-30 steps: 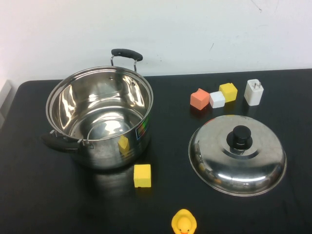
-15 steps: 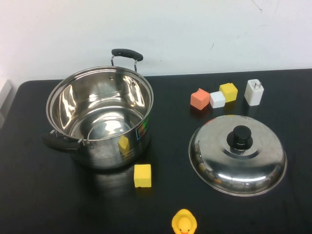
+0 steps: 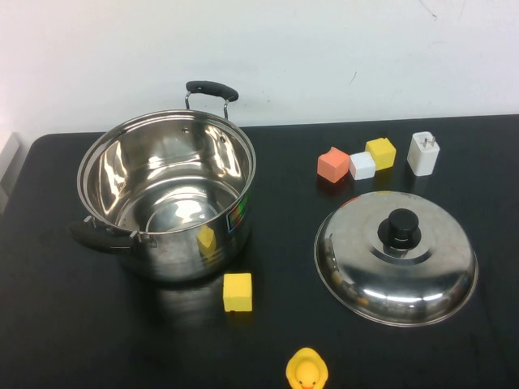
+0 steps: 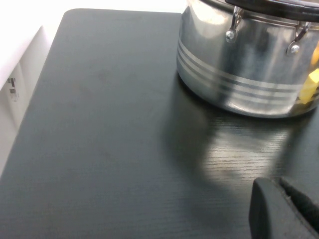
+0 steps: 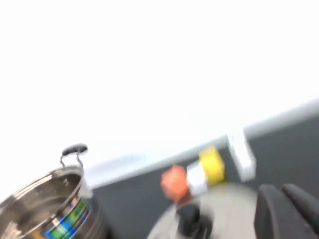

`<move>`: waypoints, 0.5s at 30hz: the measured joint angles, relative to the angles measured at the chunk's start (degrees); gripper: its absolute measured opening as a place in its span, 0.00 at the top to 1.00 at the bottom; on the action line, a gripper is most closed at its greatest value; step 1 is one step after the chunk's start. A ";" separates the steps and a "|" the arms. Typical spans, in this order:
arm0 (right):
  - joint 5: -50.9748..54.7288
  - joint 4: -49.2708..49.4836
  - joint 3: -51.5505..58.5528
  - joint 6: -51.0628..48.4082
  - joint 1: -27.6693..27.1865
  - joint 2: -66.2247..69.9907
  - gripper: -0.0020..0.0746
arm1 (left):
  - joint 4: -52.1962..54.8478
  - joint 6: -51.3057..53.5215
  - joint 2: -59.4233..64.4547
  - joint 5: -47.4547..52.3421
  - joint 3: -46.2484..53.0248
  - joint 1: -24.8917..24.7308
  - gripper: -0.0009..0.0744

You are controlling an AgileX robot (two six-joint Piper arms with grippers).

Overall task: Cover the pot
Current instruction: Pick up the pot lid

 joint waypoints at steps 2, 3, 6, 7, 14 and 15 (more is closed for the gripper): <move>1.29 0.14 -4.66 -10.13 0.00 0.00 0.98 | 0.00 0.00 0.00 0.00 0.00 0.00 0.99; 2.21 0.14 -6.84 -14.24 0.00 0.25 0.98 | 0.00 0.00 0.00 0.00 0.00 0.00 0.99; 7.68 0.14 -12.37 -28.79 0.00 3.70 0.98 | 0.00 0.00 0.00 0.00 0.00 0.00 0.99; 9.53 0.14 -13.96 -32.50 0.00 5.43 0.98 | 0.00 0.00 0.00 0.00 0.00 0.00 0.99; 9.87 1.75 -19.35 -42.01 0.00 19.81 0.97 | 0.00 -0.12 0.00 0.00 0.00 0.00 0.99; 9.09 0.88 -19.66 -41.47 0.00 22.02 0.97 | 0.00 -0.12 0.00 0.00 0.00 0.00 0.99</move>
